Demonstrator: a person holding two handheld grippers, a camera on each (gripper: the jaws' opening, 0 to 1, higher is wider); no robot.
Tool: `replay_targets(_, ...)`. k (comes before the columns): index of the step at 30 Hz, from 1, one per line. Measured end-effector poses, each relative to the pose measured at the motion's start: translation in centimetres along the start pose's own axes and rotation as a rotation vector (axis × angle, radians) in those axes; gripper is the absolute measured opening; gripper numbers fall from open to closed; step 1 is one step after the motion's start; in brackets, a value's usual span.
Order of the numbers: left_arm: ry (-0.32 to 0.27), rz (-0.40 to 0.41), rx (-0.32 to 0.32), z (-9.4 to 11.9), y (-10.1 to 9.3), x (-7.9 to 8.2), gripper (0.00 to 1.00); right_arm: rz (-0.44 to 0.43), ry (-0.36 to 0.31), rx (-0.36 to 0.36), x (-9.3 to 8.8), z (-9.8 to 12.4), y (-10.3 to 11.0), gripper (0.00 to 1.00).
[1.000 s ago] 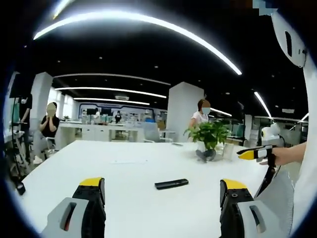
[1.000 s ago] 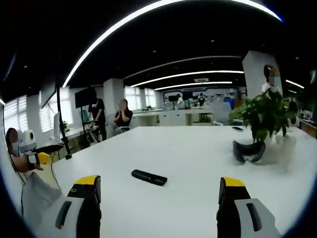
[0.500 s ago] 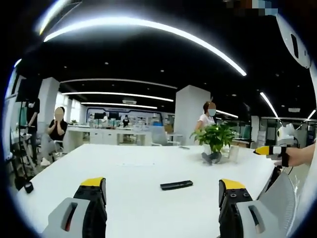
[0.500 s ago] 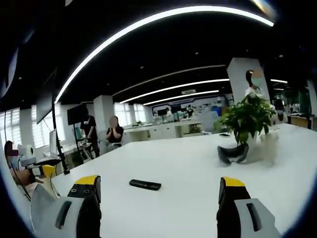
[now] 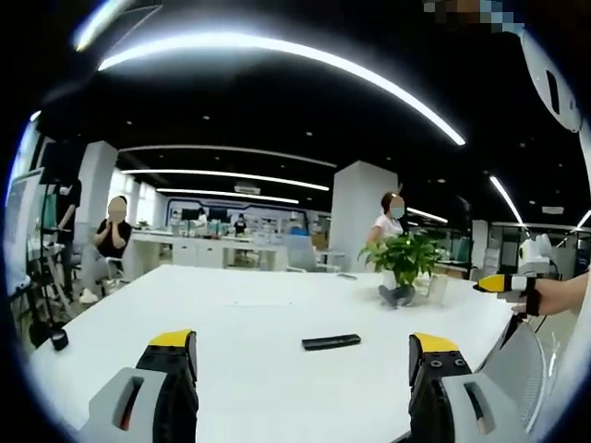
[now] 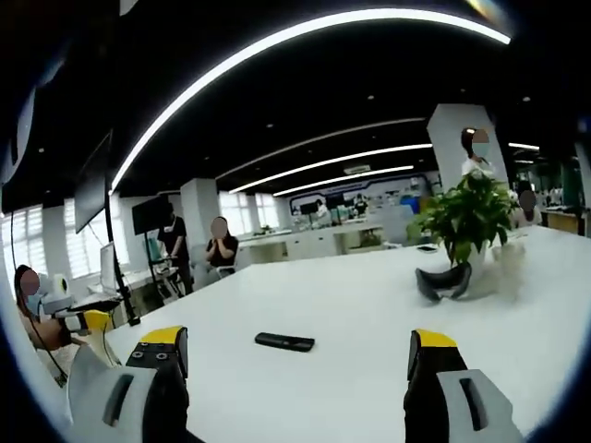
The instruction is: Press the specified remote control buttons in sequence, fully releasing each button before pressing the next.
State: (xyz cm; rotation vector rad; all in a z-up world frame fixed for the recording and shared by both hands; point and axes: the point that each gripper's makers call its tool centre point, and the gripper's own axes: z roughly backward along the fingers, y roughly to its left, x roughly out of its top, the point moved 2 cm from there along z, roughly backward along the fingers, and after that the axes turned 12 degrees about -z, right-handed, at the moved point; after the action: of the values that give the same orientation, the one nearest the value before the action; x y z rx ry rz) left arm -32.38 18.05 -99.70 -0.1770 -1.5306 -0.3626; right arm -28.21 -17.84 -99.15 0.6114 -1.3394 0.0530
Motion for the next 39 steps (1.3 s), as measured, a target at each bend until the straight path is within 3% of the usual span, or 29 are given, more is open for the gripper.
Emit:
replay_targets(17, -0.022, -0.027, -0.004, -0.1, -0.3, 0.8, 0.99, -0.032, -0.041, 0.033, 1.0, -0.7, 1.5, 0.99)
replay_targets(27, -0.055, -0.049, -0.032, -0.7, -1.1, 2.5, 0.99, -0.129, -0.056, 0.037, 0.4, -1.8, 1.7, 0.99)
replay_targets(39, -0.031, -0.044, -0.018, -1.2, -0.3, 1.3, 0.99, -0.126, -0.023, 0.014, 0.0, -2.5, 0.9, 0.99)
